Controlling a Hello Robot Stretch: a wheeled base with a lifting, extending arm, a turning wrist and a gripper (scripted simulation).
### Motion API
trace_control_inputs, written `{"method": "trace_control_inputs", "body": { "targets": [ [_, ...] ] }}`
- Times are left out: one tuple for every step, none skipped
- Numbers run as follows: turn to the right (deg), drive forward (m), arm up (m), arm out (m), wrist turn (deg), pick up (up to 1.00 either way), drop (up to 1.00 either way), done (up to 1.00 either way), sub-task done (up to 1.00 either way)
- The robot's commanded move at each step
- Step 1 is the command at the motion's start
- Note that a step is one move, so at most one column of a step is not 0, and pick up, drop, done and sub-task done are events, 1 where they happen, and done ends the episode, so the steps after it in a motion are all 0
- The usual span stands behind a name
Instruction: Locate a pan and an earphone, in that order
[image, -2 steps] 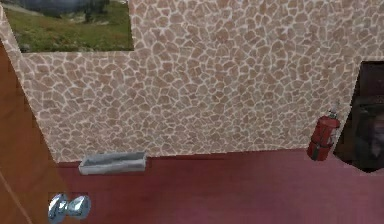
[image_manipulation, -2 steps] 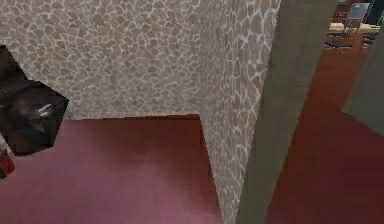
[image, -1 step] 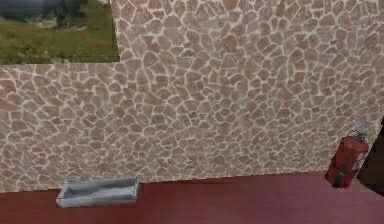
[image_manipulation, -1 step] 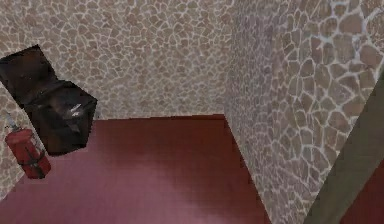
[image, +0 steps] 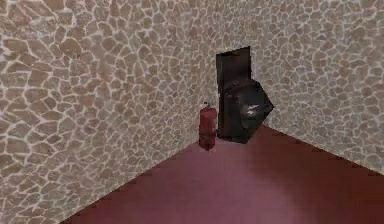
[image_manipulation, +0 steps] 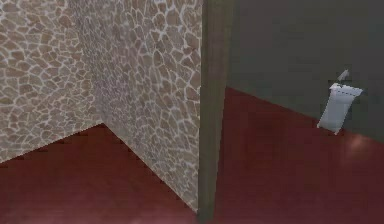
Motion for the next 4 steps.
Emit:
{"method": "trace_control_inputs", "body": {
  "targets": [
    [0.0, 0.40, 0.00, 0.00, 0.0, 0.00, 0.00, 0.00, 0.00],
    [-45.0, 0.00, 0.00, 0.00, 0.0, 0.00, 0.00, 0.00, 0.00],
    [-30.0, 0.00, 0.00, 0.00, 0.0, 0.00, 0.00, 0.00, 0.00],
    [0.0, 0.50, 0.00, 0.00, 0.0, 0.00, 0.00, 0.00, 0.00]
  ]
}}
